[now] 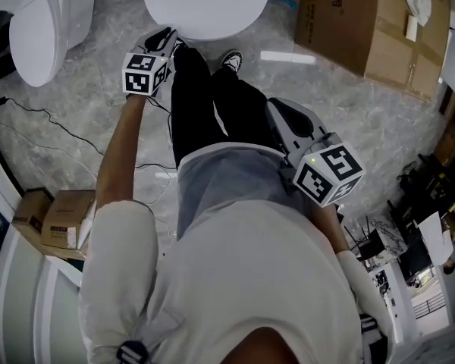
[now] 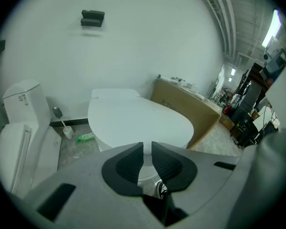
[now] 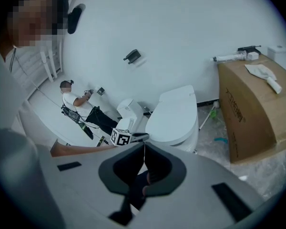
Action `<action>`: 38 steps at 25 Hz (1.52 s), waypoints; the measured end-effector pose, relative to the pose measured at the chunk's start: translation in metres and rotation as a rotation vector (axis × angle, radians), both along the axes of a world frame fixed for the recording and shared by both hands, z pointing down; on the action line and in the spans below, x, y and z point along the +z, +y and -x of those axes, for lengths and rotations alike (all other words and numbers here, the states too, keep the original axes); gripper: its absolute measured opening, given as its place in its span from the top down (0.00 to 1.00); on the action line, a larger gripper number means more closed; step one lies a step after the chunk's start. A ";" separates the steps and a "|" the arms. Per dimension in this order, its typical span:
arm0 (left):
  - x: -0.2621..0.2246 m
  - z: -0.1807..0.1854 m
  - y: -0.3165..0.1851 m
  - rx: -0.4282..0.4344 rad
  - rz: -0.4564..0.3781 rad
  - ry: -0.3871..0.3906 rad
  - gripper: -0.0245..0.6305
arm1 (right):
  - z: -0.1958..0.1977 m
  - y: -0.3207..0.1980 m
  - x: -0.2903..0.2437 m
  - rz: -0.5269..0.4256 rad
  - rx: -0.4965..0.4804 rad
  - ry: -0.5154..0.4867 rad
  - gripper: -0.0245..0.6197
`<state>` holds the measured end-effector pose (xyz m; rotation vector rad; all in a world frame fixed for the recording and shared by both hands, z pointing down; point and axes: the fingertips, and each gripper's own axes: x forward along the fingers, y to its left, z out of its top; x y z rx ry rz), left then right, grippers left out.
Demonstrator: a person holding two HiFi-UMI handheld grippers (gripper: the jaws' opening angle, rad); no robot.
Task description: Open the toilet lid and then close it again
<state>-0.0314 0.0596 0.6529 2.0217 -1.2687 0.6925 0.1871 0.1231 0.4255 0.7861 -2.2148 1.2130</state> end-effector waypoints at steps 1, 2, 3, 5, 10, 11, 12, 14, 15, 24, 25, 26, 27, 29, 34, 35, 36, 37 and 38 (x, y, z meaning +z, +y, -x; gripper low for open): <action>0.005 0.001 0.002 -0.006 0.005 -0.002 0.89 | 0.000 0.002 0.001 0.012 0.006 -0.005 0.95; 0.011 0.001 0.004 -0.012 0.012 -0.004 0.89 | -0.002 0.005 0.002 0.025 0.013 -0.009 0.95; 0.016 0.002 0.006 -0.020 0.020 -0.004 0.90 | -0.003 0.007 0.004 0.037 0.019 -0.009 0.95; 0.028 0.003 0.009 -0.036 0.040 -0.009 0.92 | -0.007 0.012 0.009 0.050 0.021 0.003 0.95; 0.053 0.005 0.015 -0.055 0.057 -0.038 0.93 | -0.008 0.022 0.018 0.070 0.003 0.028 0.95; 0.058 0.005 0.016 -0.060 0.065 -0.039 0.93 | -0.009 0.024 0.020 0.076 0.002 0.032 0.95; 0.064 0.005 0.018 -0.066 0.076 -0.037 0.93 | -0.009 0.026 0.023 0.082 0.002 0.035 0.95; 0.076 0.005 0.020 -0.075 0.101 -0.032 0.93 | -0.009 0.029 0.027 0.096 0.005 0.044 0.95; 0.083 0.004 0.021 -0.076 0.112 -0.031 0.93 | -0.009 0.030 0.029 0.102 0.005 0.050 0.95; 0.130 0.007 0.028 -0.100 0.194 -0.025 0.94 | -0.007 0.043 0.045 0.144 -0.011 0.095 0.95; 0.135 0.007 0.028 -0.106 0.202 -0.020 0.94 | -0.006 0.043 0.046 0.149 -0.012 0.099 0.95; 0.140 0.008 0.029 -0.109 0.211 -0.020 0.94 | -0.006 0.043 0.048 0.153 -0.012 0.103 0.95; 0.145 0.008 0.029 -0.110 0.221 -0.023 0.94 | -0.005 0.043 0.049 0.158 -0.013 0.107 0.95; 0.154 0.008 0.030 -0.118 0.244 -0.033 0.94 | -0.006 0.044 0.051 0.167 -0.012 0.116 0.95; 0.172 0.010 0.029 -0.169 0.292 -0.007 0.94 | -0.003 0.040 0.054 0.167 -0.012 0.140 0.95; 0.175 0.011 0.029 -0.178 0.299 -0.001 0.94 | -0.002 0.040 0.055 0.163 -0.018 0.147 0.95; 0.177 0.012 0.029 -0.186 0.306 0.000 0.94 | 0.000 0.040 0.055 0.160 -0.025 0.155 0.95; 0.179 0.012 0.029 -0.191 0.312 -0.002 0.95 | 0.002 0.040 0.056 0.159 -0.030 0.161 0.95; 0.181 0.012 0.029 -0.194 0.314 -0.004 0.95 | 0.003 0.040 0.056 0.159 -0.033 0.164 0.95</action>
